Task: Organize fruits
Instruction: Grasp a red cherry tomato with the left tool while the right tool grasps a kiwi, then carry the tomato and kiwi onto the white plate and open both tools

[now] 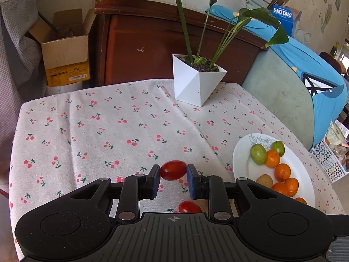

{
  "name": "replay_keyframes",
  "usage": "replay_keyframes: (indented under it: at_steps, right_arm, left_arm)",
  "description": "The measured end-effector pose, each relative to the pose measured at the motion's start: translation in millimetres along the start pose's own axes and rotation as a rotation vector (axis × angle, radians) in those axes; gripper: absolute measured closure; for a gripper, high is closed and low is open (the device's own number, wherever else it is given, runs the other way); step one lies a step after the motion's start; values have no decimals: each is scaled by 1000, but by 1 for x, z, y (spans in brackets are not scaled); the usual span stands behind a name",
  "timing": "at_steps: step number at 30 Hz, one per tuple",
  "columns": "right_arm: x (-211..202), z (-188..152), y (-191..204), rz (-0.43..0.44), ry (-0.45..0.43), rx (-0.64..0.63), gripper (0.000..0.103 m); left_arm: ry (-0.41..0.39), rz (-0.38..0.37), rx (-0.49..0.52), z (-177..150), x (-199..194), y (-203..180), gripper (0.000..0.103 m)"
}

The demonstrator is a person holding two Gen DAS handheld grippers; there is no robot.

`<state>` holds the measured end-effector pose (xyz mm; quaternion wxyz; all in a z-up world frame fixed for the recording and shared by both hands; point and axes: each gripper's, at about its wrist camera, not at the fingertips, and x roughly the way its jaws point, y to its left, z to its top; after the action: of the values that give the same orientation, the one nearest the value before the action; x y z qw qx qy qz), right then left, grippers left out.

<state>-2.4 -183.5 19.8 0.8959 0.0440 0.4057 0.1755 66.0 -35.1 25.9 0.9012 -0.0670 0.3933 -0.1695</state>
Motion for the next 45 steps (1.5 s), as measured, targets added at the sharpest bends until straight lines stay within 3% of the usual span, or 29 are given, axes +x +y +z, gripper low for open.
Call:
replay_keyframes:
  at_steps: [5,8,11,16,21,28,33,45]
  right_arm:
    - [14,4,2,-27,2,-4,64]
    - [20,2,0,-28,18,3,75]
    - [14,3,-2,-17,9,21,76]
    - [-16,12,-13,4,-69,58,76]
    - [-51,22,-47,-57,-173,147,76]
    - [-79,21,-99,-146,-239,323,76]
    - [-82,11,-125,-174,-218,465,76]
    - [-79,-6,-148,-227,-141,610,75]
  left_arm:
    - [0,9,-7,0,-1,2,79]
    - [2,8,3,-1,0,1,80]
    - [-2,5,-1,0,-1,0,79]
    - [-33,-12,6,7,-8,-9,79]
    - [-67,-57,32,13,-15,-31,79]
    - [-52,-125,80,8,-9,-68,79]
    - [-33,-150,83,4,2,-87,79]
    - [85,-167,174,-35,15,-116,79]
